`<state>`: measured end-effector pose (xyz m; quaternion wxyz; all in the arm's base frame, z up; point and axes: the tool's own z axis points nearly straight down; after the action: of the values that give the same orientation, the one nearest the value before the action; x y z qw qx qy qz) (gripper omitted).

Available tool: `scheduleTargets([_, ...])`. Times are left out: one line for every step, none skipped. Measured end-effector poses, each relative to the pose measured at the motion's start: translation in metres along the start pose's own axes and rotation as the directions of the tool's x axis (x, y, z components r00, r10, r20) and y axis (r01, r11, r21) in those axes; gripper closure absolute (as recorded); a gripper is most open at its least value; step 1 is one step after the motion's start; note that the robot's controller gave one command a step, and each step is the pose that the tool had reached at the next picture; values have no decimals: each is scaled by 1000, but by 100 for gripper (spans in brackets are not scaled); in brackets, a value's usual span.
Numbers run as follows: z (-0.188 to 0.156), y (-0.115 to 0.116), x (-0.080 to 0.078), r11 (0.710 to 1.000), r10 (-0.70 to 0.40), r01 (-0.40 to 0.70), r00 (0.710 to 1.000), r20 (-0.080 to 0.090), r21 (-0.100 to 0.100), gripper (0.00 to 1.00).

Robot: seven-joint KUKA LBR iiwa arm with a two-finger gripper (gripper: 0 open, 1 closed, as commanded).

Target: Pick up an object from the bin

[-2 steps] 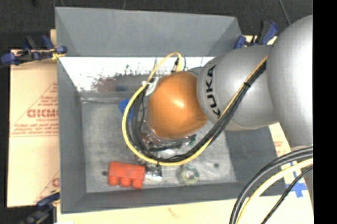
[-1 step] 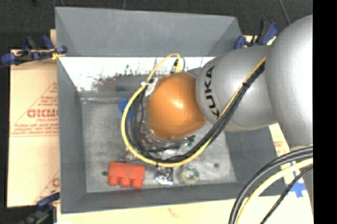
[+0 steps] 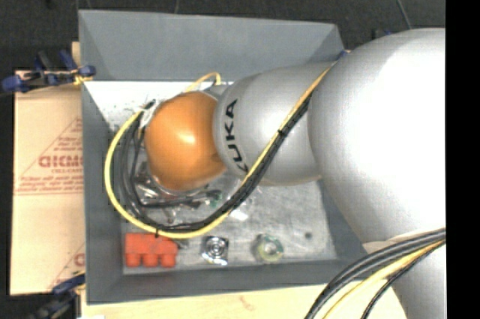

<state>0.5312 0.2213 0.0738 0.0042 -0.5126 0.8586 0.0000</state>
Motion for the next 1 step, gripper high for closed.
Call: scheduleTargets([-1, 28, 9, 982, 188, -188, 982, 2, 10, 0])
